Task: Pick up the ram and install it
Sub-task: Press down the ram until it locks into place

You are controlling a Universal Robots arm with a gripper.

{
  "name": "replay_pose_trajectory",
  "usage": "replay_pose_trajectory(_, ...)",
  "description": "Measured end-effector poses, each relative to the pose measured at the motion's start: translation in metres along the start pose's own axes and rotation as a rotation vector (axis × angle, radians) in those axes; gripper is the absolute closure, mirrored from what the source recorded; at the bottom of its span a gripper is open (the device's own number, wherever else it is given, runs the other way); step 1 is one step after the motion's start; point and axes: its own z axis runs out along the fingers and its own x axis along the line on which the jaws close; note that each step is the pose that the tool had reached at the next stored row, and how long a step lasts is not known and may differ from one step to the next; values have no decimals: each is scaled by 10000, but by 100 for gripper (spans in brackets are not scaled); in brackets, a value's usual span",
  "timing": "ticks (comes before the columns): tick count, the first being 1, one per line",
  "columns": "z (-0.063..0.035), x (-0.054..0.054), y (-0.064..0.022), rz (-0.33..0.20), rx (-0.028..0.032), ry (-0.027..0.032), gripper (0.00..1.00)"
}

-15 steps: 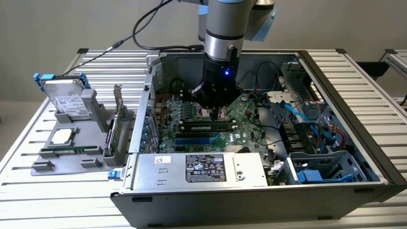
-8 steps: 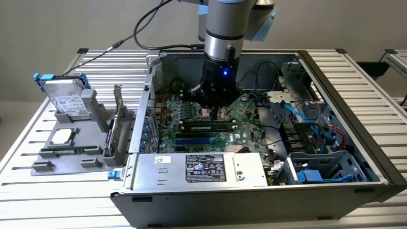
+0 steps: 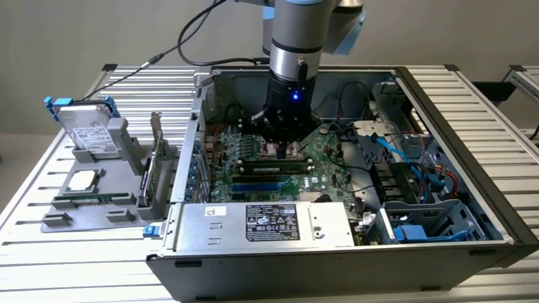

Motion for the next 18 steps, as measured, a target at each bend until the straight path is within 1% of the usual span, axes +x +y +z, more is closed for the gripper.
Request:
replay_pose_trajectory(3,4,63,3,2,-33,-64,90)
replay_pose_trajectory(6,6,111,5,6,-81,-138,90)
replay_pose_trajectory(9,8,126,2,6,-125,-180,90)
replay_pose_trajectory(12,5,129,-22,5,-163,-187,90)
replay_pose_trajectory(17,6,133,-93,0,-274,-196,90)
replay_pose_trajectory(18,7,134,-93,1,-275,-198,90)
